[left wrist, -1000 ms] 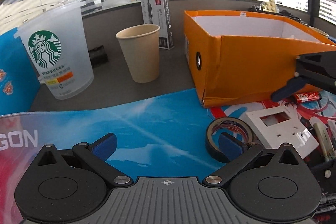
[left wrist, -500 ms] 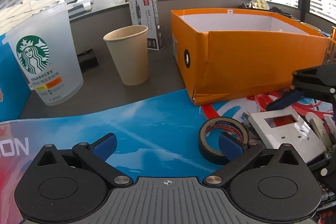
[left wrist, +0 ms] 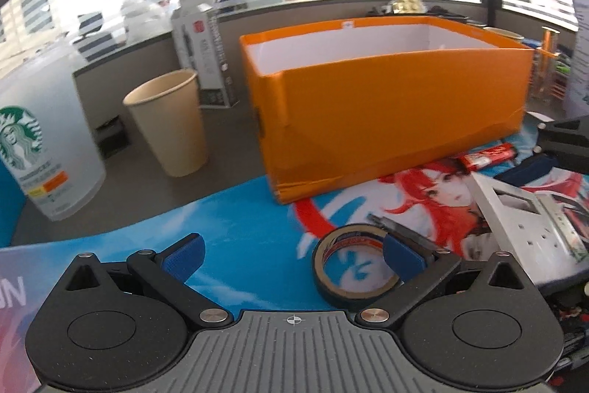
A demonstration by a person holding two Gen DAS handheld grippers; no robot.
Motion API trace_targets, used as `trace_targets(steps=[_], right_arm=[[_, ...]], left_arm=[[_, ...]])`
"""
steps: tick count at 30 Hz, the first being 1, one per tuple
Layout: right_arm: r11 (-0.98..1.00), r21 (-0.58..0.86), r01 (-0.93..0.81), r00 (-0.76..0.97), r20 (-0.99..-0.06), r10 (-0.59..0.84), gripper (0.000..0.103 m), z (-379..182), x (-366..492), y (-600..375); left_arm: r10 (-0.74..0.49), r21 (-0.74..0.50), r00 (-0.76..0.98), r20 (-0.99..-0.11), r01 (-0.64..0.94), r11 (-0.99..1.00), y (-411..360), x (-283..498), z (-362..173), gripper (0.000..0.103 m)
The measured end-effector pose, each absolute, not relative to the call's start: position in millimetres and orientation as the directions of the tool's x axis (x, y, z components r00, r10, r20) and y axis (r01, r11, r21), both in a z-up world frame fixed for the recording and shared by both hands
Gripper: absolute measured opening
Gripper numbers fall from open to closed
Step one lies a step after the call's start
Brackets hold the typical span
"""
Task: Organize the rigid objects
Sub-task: 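Grasp the white windowed switch plate with the right tool while the left tool grasps the black tape roll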
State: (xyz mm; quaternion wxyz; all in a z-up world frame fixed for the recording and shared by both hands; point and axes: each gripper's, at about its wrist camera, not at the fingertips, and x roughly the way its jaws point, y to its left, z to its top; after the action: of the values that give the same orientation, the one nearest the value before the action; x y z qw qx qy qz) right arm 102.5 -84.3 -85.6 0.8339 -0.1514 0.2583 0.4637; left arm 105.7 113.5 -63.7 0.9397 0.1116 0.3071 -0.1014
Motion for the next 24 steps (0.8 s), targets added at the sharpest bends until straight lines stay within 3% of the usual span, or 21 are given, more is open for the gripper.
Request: trace_targets(steps=[8, 12, 14, 15, 16, 17, 24], right_arm=[[0.553, -0.003, -0.833, 0.47, -0.531, 0.705, 0.093, -79.1, 101.7, -95.1], [0.558, 0.006, -0.829, 0.474, -0.521, 0.71, 0.093, -77.5, 102.1, -98.5], [0.561, 0.005, -0.828, 0.479, -0.515, 0.711, 0.093, -77.4, 101.6, -100.9], [0.562, 0.003, -0.827, 0.482, -0.512, 0.711, 0.093, -76.9, 101.3, -101.6], [0.565, 0.001, -0.825, 0.486, -0.507, 0.712, 0.093, -76.2, 100.7, -102.6], [0.567, 0.001, -0.824, 0.49, -0.503, 0.712, 0.093, -75.4, 100.0, -103.8], [0.588, 0.018, -0.809, 0.509, -0.48, 0.714, 0.092, -70.5, 100.3, -111.0]], left_arm=[[-0.201, 0.131, 0.828, -0.524, 0.312, 0.941, 105.4, 84.7, -56.6, 0.103], [-0.185, 0.189, 0.797, -0.575, 0.349, 0.918, 93.4, 87.6, -67.7, 0.102], [-0.185, 0.187, 0.779, -0.599, 0.36, 0.914, 90.0, 92.4, -76.2, 0.096], [-0.212, 0.154, 0.779, -0.59, 0.367, 0.917, 92.0, 92.4, -76.6, 0.083], [-0.255, 0.105, 0.764, -0.592, 0.387, 0.916, 94.9, 94.0, -76.7, 0.063], [-0.301, 0.046, 0.746, -0.594, 0.405, 0.913, 98.6, 96.4, -76.7, 0.054], [-0.29, 0.011, 0.752, -0.593, 0.368, 0.93, 97.2, 96.0, -75.9, 0.053]])
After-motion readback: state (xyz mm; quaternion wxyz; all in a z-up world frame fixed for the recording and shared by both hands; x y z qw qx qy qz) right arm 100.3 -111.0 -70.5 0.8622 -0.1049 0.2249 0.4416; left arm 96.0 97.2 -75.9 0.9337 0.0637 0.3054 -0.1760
